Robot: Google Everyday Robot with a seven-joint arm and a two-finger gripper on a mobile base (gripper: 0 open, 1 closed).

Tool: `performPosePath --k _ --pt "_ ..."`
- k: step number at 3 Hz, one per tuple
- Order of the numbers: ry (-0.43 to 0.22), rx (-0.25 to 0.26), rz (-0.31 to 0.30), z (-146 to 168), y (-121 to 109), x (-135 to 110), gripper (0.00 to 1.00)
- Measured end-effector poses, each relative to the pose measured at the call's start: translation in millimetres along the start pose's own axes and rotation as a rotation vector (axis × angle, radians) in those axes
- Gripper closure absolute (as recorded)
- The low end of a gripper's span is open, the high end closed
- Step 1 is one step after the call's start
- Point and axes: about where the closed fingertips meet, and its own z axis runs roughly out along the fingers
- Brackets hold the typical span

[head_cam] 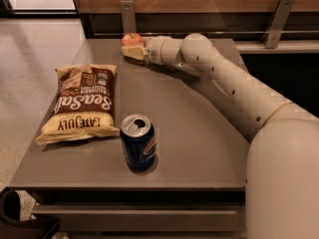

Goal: Pick apple

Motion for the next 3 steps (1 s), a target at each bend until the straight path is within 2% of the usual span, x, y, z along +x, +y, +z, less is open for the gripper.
performPosePath --k 1,3 --pt "-0.003 -0.01 0.0 2.1 3.4 -1.2 1.0" --pt "-0.011 -0.025 -0.003 1.3 6.1 -5.2 1.0"
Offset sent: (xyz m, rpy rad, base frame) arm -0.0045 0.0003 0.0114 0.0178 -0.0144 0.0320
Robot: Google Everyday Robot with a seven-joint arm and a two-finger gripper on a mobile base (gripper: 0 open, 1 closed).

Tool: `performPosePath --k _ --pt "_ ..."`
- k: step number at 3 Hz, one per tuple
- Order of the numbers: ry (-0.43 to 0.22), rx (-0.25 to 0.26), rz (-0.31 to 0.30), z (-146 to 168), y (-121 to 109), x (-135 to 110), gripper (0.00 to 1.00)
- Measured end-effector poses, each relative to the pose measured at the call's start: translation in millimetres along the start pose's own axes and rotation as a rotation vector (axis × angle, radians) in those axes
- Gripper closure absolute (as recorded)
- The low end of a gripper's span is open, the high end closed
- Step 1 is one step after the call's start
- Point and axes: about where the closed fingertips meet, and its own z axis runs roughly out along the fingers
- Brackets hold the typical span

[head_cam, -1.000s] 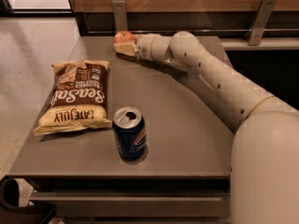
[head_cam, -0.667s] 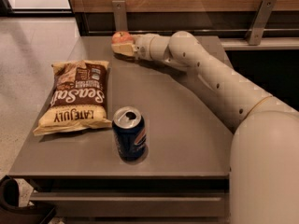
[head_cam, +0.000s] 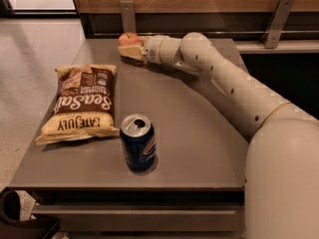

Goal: Pick apple

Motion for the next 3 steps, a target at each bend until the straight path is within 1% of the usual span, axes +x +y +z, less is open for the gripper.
performPosePath --k 1,2,3 --pt "0.033 0.016 -0.072 -32 8 -31 1.0" --pt "0.068 0.041 -0.167 -77 17 -71 1.0" --pt "0.079 0.056 -0.219 -107 21 -97 1.0"
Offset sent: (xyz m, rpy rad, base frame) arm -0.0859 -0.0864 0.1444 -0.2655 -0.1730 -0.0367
